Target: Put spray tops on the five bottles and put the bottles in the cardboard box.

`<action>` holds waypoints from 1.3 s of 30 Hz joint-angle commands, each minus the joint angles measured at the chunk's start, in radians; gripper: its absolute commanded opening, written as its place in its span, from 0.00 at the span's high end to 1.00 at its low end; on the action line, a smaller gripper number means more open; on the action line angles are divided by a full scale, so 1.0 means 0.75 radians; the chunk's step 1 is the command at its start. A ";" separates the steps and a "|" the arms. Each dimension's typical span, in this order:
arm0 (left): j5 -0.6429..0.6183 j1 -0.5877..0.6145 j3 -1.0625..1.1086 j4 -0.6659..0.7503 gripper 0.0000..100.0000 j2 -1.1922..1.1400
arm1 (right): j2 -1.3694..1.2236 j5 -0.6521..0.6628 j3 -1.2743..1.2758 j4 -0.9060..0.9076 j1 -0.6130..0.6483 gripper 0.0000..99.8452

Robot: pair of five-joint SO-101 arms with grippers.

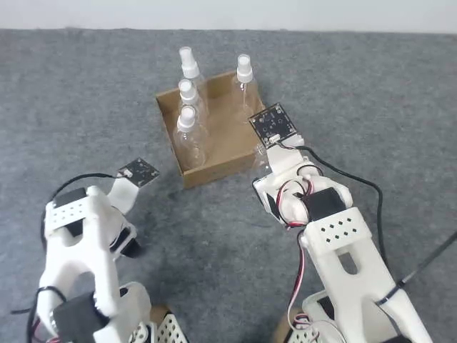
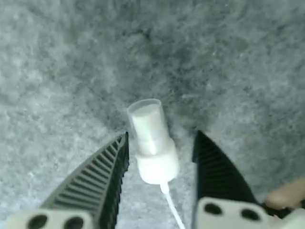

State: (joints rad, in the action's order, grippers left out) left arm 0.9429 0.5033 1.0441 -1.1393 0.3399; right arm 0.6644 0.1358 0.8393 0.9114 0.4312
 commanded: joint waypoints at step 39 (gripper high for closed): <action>0.014 0.162 -0.521 -0.505 0.99 0.014 | 0.066 -0.166 -0.018 -0.024 -0.011 0.93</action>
State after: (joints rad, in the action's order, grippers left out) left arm 0.9429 0.6199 0.7373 -1.4599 0.3399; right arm 0.6644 0.0453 0.8393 0.9114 0.4312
